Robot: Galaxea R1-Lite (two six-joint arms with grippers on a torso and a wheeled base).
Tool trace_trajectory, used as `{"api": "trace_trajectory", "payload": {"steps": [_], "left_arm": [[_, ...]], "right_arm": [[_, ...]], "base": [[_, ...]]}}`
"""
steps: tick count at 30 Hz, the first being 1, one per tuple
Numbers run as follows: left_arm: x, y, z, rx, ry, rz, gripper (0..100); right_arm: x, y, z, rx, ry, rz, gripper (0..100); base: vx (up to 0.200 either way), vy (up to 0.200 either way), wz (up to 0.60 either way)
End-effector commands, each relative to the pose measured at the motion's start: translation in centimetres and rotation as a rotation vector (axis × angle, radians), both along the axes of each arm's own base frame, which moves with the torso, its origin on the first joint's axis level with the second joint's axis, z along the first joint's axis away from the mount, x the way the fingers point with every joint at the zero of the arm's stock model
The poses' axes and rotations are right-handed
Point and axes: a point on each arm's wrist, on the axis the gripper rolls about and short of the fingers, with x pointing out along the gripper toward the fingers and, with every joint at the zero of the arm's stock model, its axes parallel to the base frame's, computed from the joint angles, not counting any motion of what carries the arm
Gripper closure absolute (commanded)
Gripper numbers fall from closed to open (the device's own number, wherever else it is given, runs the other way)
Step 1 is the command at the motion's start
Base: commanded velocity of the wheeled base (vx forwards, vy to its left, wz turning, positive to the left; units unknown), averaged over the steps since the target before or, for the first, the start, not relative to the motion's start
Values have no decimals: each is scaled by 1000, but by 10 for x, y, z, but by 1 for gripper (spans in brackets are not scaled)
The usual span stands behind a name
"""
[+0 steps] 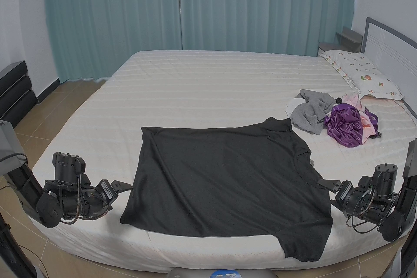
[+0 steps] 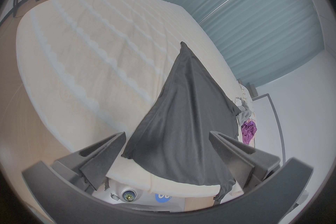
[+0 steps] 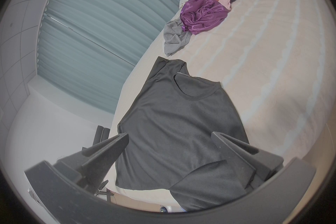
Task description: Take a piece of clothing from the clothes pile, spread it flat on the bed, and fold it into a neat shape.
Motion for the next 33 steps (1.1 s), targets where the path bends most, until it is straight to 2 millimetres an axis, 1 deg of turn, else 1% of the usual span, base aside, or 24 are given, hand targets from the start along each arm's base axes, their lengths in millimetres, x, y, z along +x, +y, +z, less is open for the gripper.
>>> {"api": "trace_trajectory", "payload": {"steps": [1,3,6,10,18,26,33], "left_arm": [[-1,-1,-4,-5,19,-1,0],[-1,-1,-4,-12,20,4,0],[-2,-7,-3,-26,22,-5,0],[-3,-11,-2,-41,24,-8,0],[-3,-11,-2,-39,24,-3,0],[-7,-9,-4,-25,39,15,0],[-18,-3,-14,76,78,102,0]], "right_arm": [[-4,0,-4,-4,28,0,0],[-4,0,-4,-4,30,0,0],[-4,0,-5,-5,36,3,0],[-4,0,-6,-7,40,1,0],[-4,0,-6,-8,40,0,0],[-4,0,-7,-10,41,-1,0],[-4,-1,-6,-9,40,-5,0]], "base": [[0,0,0],[0,0,0],[0,0,0],[0,-200,0],[0,-200,0],[0,0,0],[0,0,0]]}}
